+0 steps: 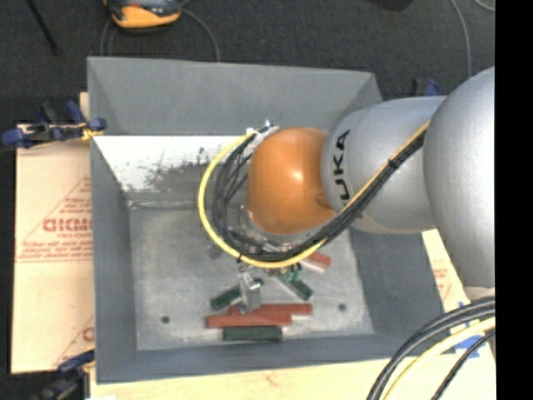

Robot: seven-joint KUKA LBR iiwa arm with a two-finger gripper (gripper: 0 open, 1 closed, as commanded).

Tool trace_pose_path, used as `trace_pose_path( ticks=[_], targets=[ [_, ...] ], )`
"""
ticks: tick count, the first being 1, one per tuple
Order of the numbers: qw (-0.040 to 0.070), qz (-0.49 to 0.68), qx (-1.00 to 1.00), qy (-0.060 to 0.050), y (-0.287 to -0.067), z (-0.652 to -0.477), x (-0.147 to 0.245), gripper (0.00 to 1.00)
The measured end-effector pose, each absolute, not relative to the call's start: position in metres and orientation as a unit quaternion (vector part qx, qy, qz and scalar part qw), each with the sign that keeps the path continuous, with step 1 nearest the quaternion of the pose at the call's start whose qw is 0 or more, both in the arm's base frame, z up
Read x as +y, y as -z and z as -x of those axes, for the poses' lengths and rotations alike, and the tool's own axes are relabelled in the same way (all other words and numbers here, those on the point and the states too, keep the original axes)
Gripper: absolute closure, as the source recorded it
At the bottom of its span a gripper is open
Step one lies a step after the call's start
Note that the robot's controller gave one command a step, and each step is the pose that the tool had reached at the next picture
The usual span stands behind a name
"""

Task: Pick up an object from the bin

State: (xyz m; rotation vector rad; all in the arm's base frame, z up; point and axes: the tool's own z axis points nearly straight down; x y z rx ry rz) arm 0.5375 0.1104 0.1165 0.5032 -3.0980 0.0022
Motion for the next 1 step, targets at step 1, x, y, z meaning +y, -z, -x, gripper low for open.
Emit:
trace_pose_path(
  ticks=[1],
  targets=[
    [-0.002,-0.156,-0.988,0.001,-0.0797,-0.5081,0.1126,1.00]
  ],
)
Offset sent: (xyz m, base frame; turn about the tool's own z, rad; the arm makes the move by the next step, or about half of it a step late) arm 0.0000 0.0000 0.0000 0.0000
